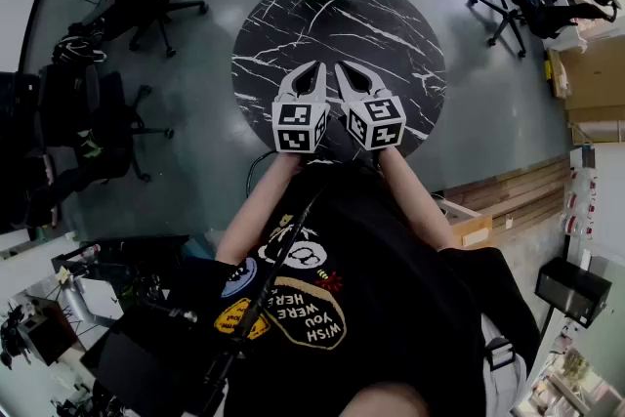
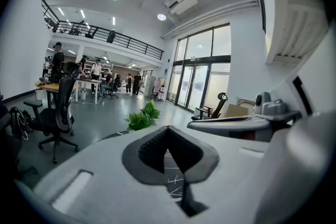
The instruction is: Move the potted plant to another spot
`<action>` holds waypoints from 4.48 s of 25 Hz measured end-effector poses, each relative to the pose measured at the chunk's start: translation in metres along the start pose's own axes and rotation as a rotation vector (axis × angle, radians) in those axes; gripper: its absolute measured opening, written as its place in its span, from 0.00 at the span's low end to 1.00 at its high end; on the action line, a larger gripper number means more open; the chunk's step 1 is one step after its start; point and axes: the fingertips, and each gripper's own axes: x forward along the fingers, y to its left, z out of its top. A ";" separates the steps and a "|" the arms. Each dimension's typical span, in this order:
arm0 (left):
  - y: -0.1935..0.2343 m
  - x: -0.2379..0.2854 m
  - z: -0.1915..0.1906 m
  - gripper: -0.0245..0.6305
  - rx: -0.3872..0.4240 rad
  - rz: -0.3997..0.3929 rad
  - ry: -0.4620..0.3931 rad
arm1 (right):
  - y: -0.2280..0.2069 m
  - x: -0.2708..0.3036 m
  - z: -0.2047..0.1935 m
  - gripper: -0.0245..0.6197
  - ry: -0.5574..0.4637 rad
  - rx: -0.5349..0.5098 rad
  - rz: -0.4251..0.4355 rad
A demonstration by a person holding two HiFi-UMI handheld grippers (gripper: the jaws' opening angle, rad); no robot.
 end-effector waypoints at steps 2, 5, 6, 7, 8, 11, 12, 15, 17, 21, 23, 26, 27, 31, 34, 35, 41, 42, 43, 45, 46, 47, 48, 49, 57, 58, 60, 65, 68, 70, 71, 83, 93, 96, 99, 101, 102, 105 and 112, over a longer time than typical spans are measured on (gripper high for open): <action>0.002 0.000 0.000 0.04 0.001 -0.001 0.003 | 0.001 0.001 0.000 0.04 -0.002 0.001 -0.002; 0.006 0.000 -0.001 0.04 0.000 -0.003 0.001 | 0.002 0.003 0.000 0.04 -0.002 0.002 -0.005; 0.008 0.000 -0.001 0.04 0.000 -0.003 0.001 | 0.003 0.004 -0.001 0.04 -0.002 0.003 -0.006; 0.009 0.000 -0.001 0.04 0.000 -0.003 0.002 | 0.003 0.005 -0.001 0.04 -0.002 0.004 -0.008; 0.010 0.000 -0.002 0.04 0.000 -0.003 0.004 | 0.003 0.005 -0.002 0.04 -0.002 0.006 -0.010; 0.012 -0.001 -0.003 0.04 -0.002 -0.005 0.008 | 0.003 0.006 -0.004 0.04 0.001 0.014 -0.016; 0.013 -0.002 -0.004 0.04 -0.003 -0.005 0.009 | 0.004 0.006 -0.005 0.04 0.004 0.019 -0.017; 0.019 -0.002 -0.004 0.04 -0.010 -0.006 0.010 | 0.002 0.010 -0.013 0.04 0.032 0.040 -0.028; 0.027 -0.002 -0.005 0.04 -0.023 -0.002 0.014 | 0.002 0.013 -0.018 0.04 0.049 0.048 -0.037; 0.042 0.001 -0.011 0.04 -0.026 -0.006 0.033 | 0.006 0.023 -0.026 0.04 0.073 0.051 -0.040; 0.049 0.005 -0.018 0.04 -0.028 -0.015 0.047 | 0.010 0.030 -0.031 0.04 0.079 0.054 -0.041; 0.057 0.014 -0.030 0.04 -0.039 -0.024 0.068 | 0.011 0.043 -0.038 0.04 0.076 0.047 -0.039; 0.059 0.018 -0.035 0.04 -0.039 -0.025 0.072 | 0.008 0.047 -0.040 0.04 0.073 0.043 -0.040; 0.061 0.046 -0.044 0.04 -0.033 -0.031 0.072 | -0.020 0.066 -0.043 0.04 0.051 0.046 -0.053; 0.067 0.072 -0.053 0.04 -0.023 -0.027 0.067 | -0.046 0.086 -0.048 0.04 0.044 0.065 -0.046; 0.070 0.081 -0.059 0.04 -0.021 -0.019 0.073 | -0.055 0.093 -0.051 0.04 0.045 0.072 -0.040; 0.095 0.141 -0.090 0.04 -0.028 0.030 0.114 | -0.107 0.150 -0.077 0.04 0.066 0.073 -0.033; 0.102 0.152 -0.095 0.04 -0.018 0.035 0.116 | -0.114 0.161 -0.083 0.04 0.075 0.074 -0.039; 0.108 0.163 -0.099 0.04 -0.009 0.039 0.116 | -0.122 0.173 -0.089 0.04 0.082 0.071 -0.046; 0.124 0.183 -0.107 0.04 -0.006 0.050 0.117 | -0.136 0.201 -0.099 0.04 0.085 0.051 -0.062; 0.133 0.192 -0.111 0.04 -0.010 0.057 0.118 | -0.142 0.216 -0.104 0.04 0.081 0.039 -0.070; 0.142 0.201 -0.115 0.04 -0.011 0.062 0.122 | -0.149 0.231 -0.107 0.04 0.076 0.031 -0.081; 0.151 0.209 -0.119 0.04 -0.007 0.067 0.129 | -0.157 0.247 -0.111 0.04 0.072 0.027 -0.094; 0.159 0.217 -0.122 0.04 -0.001 0.071 0.135 | -0.165 0.262 -0.115 0.04 0.069 0.029 -0.107; 0.203 0.259 -0.115 0.04 -0.051 0.063 0.087 | -0.218 0.369 -0.135 0.60 0.036 0.010 -0.166; 0.207 0.262 -0.113 0.04 -0.056 0.062 0.080 | -0.224 0.380 -0.137 0.66 0.036 -0.004 -0.181; 0.214 0.266 -0.109 0.04 -0.058 0.057 0.070 | -0.236 0.398 -0.141 0.77 0.045 -0.036 -0.210; 0.225 0.281 -0.103 0.04 -0.054 0.039 0.045 | -0.266 0.428 -0.141 0.88 0.080 -0.019 -0.256; 0.230 0.292 -0.106 0.04 -0.030 0.034 0.056 | -0.268 0.442 -0.132 0.91 0.074 -0.042 -0.240; 0.233 0.297 -0.103 0.04 -0.021 0.034 0.054 | -0.266 0.450 -0.129 0.91 0.077 -0.046 -0.226; 0.234 0.299 -0.102 0.04 -0.020 0.036 0.052 | -0.267 0.453 -0.127 0.91 0.077 -0.043 -0.229; 0.226 0.307 -0.111 0.04 0.023 0.029 0.111 | -0.289 0.437 -0.133 0.82 0.109 -0.024 -0.286; 0.149 0.330 -0.120 0.04 0.047 -0.087 0.130 | -0.363 0.349 -0.147 0.82 0.104 0.031 -0.420; 0.113 0.333 -0.122 0.04 0.073 -0.137 0.137 | -0.397 0.307 -0.155 0.82 0.109 0.064 -0.485; 0.078 0.331 -0.124 0.04 0.085 -0.184 0.133 | -0.429 0.256 -0.166 0.81 0.107 0.100 -0.558; 0.057 0.328 -0.128 0.04 0.092 -0.210 0.136 | -0.449 0.220 -0.174 0.81 0.096 0.120 -0.609; 0.047 0.327 -0.131 0.04 0.098 -0.221 0.138 | -0.459 0.202 -0.178 0.81 0.092 0.126 -0.632; 0.023 0.320 -0.139 0.04 0.111 -0.244 0.148 | -0.481 0.147 -0.193 0.81 0.092 0.143 -0.699; -0.024 0.303 -0.151 0.04 0.128 -0.275 0.159 | -0.500 0.031 -0.229 0.81 0.090 0.199 -0.808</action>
